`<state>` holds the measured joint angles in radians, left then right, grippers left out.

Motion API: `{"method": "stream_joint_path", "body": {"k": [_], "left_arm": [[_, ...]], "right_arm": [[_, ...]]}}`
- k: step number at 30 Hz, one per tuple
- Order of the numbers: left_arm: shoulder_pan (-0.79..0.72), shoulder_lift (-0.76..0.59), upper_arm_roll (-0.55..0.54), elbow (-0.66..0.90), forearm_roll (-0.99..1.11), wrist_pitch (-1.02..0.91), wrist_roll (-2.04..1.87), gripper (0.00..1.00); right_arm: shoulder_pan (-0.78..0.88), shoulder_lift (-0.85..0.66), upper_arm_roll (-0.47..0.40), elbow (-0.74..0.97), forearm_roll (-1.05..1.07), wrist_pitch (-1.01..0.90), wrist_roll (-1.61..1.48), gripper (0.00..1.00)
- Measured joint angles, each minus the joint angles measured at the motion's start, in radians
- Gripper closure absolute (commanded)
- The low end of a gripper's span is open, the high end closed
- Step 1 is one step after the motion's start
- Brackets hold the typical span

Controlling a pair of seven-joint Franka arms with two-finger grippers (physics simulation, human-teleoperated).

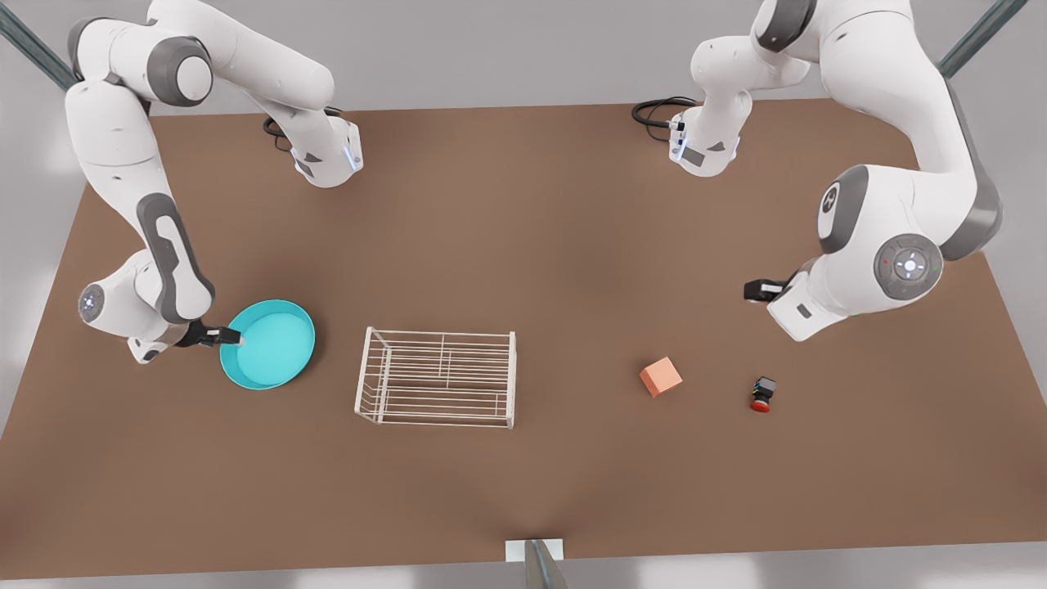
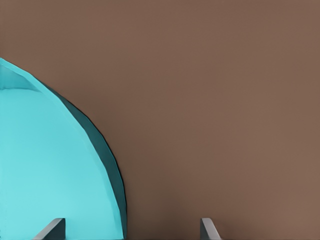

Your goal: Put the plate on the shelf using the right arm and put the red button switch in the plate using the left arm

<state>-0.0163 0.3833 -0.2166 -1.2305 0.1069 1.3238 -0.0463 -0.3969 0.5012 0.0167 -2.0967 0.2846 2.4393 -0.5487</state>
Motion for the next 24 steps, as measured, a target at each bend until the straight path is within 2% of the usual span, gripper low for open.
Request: {"method": "stream_joint_path", "body": {"k": [5,6,8,11,12,13,17,20,24], "left_arm": [[-0.007,0.003,-0.004,0.000,0.008,-0.020,0.030,0.00],[-0.007,0.003,-0.004,0.000,0.009,-0.023,0.034,0.00],[-0.012,0.004,-0.004,0.000,0.010,-0.027,0.040,0.00],[-0.013,0.008,-0.004,0.000,0.009,-0.030,0.045,0.00],[-0.012,0.010,-0.004,0.000,0.009,-0.031,0.046,0.00],[-0.011,0.011,-0.004,0.001,0.009,-0.032,0.048,0.00],[-0.011,0.012,-0.004,0.001,0.010,-0.034,0.053,0.00],[-0.008,0.012,-0.003,0.003,0.010,-0.035,0.057,0.00],[-0.004,0.067,0.002,0.008,0.013,-0.001,0.069,0.00]], "right_arm": [[0.001,-0.005,0.021,-0.016,0.009,0.028,-0.036,0.02],[0.001,-0.007,0.022,-0.018,0.010,0.032,-0.043,0.08],[0.001,-0.008,0.023,-0.019,0.013,0.036,-0.059,0.41],[0.001,-0.011,0.023,-0.019,0.019,0.040,-0.085,0.56],[0.001,-0.012,0.023,-0.018,0.019,0.041,-0.091,0.74],[0.000,-0.012,0.022,-0.018,0.021,0.041,-0.099,0.79],[0.001,-0.018,0.022,-0.016,0.021,0.043,-0.123,0.79],[0.001,-0.078,0.022,0.010,0.020,0.013,-0.145,0.79],[0.005,-0.116,0.036,0.186,0.018,-0.128,-0.175,0.79]]}}
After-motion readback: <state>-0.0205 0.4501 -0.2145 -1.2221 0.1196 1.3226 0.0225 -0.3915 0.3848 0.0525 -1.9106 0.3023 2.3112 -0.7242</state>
